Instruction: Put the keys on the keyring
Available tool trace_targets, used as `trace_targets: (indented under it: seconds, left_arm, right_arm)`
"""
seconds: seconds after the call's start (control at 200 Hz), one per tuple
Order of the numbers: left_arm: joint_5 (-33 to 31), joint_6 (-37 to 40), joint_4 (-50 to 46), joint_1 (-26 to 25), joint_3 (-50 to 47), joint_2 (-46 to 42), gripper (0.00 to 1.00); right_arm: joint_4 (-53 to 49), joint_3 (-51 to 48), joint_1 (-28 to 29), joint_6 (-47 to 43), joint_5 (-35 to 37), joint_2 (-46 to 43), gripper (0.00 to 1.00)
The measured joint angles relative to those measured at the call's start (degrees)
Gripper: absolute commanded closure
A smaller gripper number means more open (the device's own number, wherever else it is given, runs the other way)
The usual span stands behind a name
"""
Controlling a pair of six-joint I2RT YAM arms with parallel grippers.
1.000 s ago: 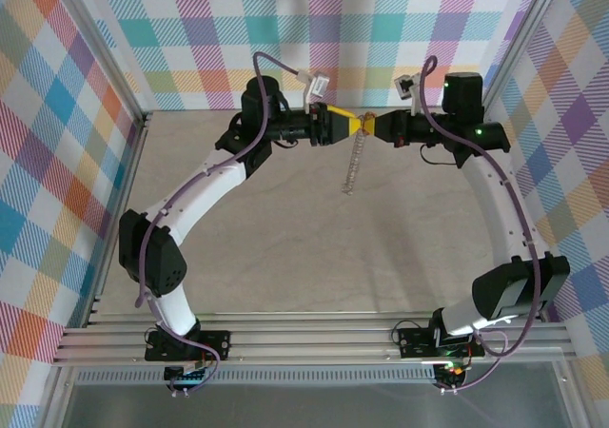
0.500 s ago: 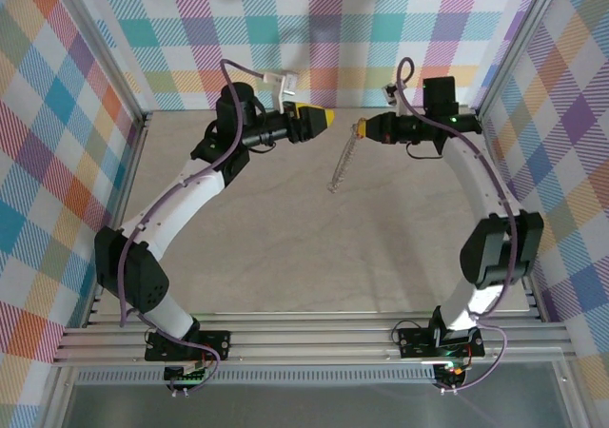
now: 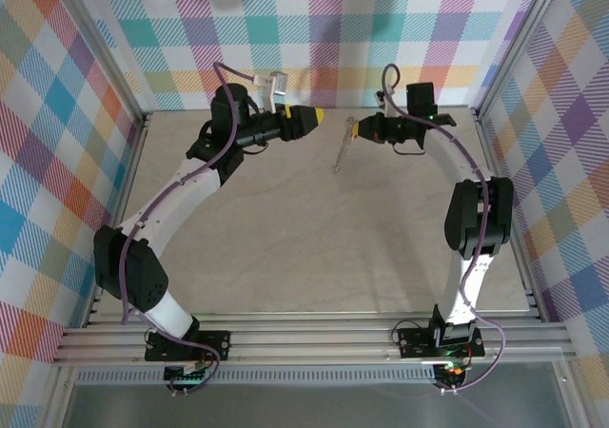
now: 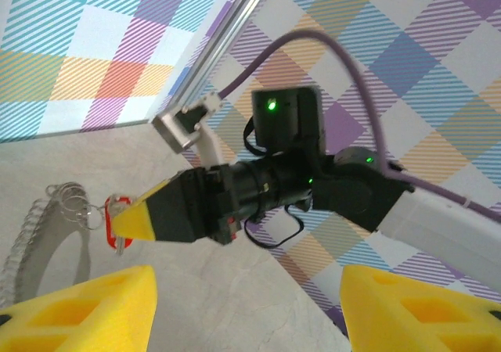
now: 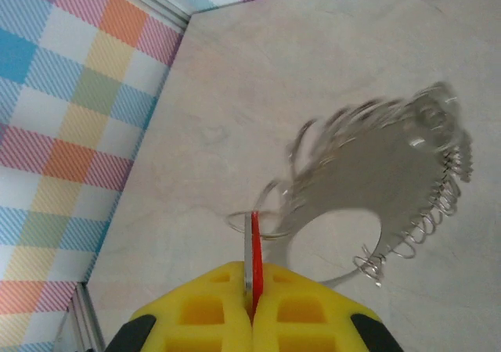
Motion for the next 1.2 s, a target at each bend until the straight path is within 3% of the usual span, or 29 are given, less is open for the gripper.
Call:
trace_targets:
  seconds: [0.39,0.93,0.99,1.12,1.155,1.2]
  left_arm:
    - [0.0,-1.3,-1.3,0.0,-2.6,-1.7,0.36]
    - [0.0,-1.4,-3.6,0.0,-7.6,-5.8,0.36]
    - [0.0,-1.3,-4.0,0.0,-8.0,-6.0,0.36]
    - [-0.5,-0.9,-4.8,0.0,-8.9,-6.6,0.34]
    - [-0.7,-0.7,-5.1,0.0,-9.1,-6.8,0.33]
    - [-1.0,-0.3,-5.7,0.0,-9.3,-7.0,0.29]
  right_arm:
    - [12.0,-35.5,0.0,6.5,9.6,-9.1,1.00]
    - [17.7,-48.2,0.5,9.9,10.2,-14.9,1.00]
    - [17.6,-50.0,0.7,10.0,10.2,-16.0,0.87]
    - [16.6,-53.5,1.5,10.8,9.5,-19.5,0.38]
    - [16.2,-54.3,1.5,11.1,9.5,-21.0,0.20]
    - [15.4,-55.4,1.6,11.6,9.5,-24.1,0.10]
